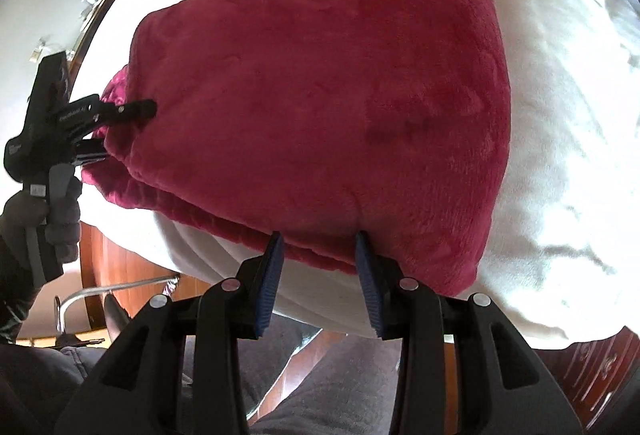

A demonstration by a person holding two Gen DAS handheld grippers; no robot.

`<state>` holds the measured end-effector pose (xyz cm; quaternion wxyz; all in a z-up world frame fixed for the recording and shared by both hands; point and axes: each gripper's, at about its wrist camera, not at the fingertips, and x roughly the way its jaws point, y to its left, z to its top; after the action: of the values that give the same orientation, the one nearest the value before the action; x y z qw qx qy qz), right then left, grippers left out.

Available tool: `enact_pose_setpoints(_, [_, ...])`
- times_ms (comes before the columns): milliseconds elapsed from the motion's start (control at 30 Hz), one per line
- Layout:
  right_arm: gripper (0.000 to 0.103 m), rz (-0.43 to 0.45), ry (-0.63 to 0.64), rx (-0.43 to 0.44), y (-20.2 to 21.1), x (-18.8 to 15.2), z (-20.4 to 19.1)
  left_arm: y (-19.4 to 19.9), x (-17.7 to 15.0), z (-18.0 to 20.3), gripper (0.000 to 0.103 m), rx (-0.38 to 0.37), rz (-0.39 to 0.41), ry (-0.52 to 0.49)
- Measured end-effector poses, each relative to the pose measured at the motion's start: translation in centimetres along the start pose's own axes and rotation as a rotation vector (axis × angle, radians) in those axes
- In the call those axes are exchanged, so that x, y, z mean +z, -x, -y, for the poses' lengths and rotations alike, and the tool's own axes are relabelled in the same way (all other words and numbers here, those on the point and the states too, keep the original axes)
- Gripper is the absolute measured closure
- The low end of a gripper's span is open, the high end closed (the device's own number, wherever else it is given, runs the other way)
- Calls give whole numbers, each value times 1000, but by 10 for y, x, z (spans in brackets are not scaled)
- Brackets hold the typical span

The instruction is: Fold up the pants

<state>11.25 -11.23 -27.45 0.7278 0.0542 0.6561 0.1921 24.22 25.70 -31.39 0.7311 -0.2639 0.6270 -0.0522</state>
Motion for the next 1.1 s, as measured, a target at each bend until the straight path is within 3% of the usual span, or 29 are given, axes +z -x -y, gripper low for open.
enact_pose_setpoints(200, [65, -14, 57, 19, 11, 7, 7, -8, 6, 5, 32, 19, 14, 12])
enact_pose_setpoints(367, [65, -8, 74, 19, 18, 11, 14, -3, 7, 13, 76, 60, 33, 0])
enact_pose_setpoints(433, [65, -6, 76, 18, 18, 12, 15, 4, 7, 20, 84, 61, 53, -3])
enact_pose_setpoints(767, [65, 13, 90, 24, 24, 20, -2, 73, 1, 27, 88, 30, 189, -81])
enact_pose_setpoints(1100, [65, -21, 112, 28, 11, 24, -26, 127, 1, -33, 88, 167, 281, -67])
